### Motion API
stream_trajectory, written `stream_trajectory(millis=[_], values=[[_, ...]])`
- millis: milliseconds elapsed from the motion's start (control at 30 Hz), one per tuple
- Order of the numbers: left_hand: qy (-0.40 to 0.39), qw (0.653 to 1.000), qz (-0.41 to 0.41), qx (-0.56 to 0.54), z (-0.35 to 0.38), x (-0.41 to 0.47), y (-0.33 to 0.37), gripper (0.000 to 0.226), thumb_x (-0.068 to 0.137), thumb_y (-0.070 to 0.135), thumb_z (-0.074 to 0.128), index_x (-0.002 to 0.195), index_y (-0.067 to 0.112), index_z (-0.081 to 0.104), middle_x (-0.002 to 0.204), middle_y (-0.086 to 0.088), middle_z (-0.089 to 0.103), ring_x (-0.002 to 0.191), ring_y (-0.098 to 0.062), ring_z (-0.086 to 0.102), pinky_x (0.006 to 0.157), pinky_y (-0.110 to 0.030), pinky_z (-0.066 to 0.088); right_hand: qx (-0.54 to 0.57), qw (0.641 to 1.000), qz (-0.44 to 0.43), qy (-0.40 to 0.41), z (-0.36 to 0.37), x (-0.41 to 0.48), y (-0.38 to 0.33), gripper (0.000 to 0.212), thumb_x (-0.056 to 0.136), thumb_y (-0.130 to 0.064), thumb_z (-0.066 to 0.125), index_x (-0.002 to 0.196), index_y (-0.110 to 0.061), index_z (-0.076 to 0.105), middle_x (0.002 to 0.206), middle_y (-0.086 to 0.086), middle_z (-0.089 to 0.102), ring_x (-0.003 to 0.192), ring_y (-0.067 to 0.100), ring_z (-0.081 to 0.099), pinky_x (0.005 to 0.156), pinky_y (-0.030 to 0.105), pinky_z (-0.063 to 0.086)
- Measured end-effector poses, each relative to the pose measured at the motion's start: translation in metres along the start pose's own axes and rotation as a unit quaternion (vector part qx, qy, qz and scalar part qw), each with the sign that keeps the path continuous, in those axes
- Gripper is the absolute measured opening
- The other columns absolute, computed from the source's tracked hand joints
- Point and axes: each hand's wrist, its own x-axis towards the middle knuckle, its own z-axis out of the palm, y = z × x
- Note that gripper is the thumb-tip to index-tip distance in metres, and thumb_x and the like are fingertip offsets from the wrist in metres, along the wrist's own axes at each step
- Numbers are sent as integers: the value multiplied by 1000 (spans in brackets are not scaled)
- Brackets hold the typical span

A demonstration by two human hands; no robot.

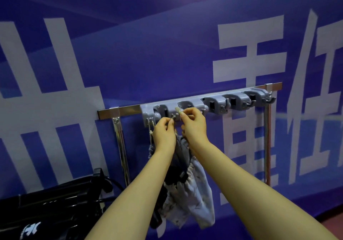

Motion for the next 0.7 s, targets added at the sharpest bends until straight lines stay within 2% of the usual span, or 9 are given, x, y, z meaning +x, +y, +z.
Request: stream_trajectory(millis=[100, 167, 333, 400, 533, 700], values=[[-16, 1000, -2, 19, 4, -6, -14, 24, 96, 23, 47, 85, 6, 60, 69, -7, 59, 63, -22, 54, 59, -39, 46, -31, 999, 9, -17, -4, -7, 13, 9, 94, -20, 56, 85, -20, 59, 78, 2, 63, 61, 14, 56, 58, 32, 50], [-16, 1000, -8, 18, 6, -10, -18, 26, 96, 25, 47, 83, 8, 60, 72, -6, 63, 70, -26, 61, 66, -41, 50, -27, 999, 10, -21, -5, -13, 16, 6, 95, -19, 55, 93, -15, 59, 83, 2, 64, 64, 14, 61, 63, 34, 56], [-11, 1000, 1, 27, 2, -18, -16, 22, 97, 24, 46, 86, 13, 61, 74, 5, 61, 70, -10, 59, 60, -22, 46, -36, 999, 11, -29, -8, -22, 18, 8, 95, -18, 54, 98, -14, 60, 92, 1, 65, 80, 15, 66, 76, 33, 57], [-14, 999, 1, 29, -1, -23, -14, 21, 97, 24, 46, 89, 14, 62, 76, 5, 62, 71, -9, 58, 64, -22, 47, -46, 998, 6, -32, -10, -26, 18, 8, 95, -18, 54, 101, -17, 59, 95, -2, 65, 89, 14, 64, 80, 31, 55], [-8, 999, -4, 40, -9, -30, -6, 20, 97, 23, 46, 98, 13, 63, 84, 4, 62, 74, -8, 58, 64, -19, 46, -77, 996, -11, -32, -12, -39, 12, 18, 96, -21, 53, 114, -18, 56, 102, -10, 59, 97, 5, 56, 78, 16, 45], [-15, 999, -10, 32, -34, -51, 3, 19, 96, 25, 48, 96, 15, 64, 92, 0, 68, 88, -18, 65, 82, -40, 54, -120, 992, -27, -29, -18, -63, 0, 27, 97, -25, 50, 123, -17, 54, 120, -4, 55, 103, 7, 53, 84, 21, 42]])
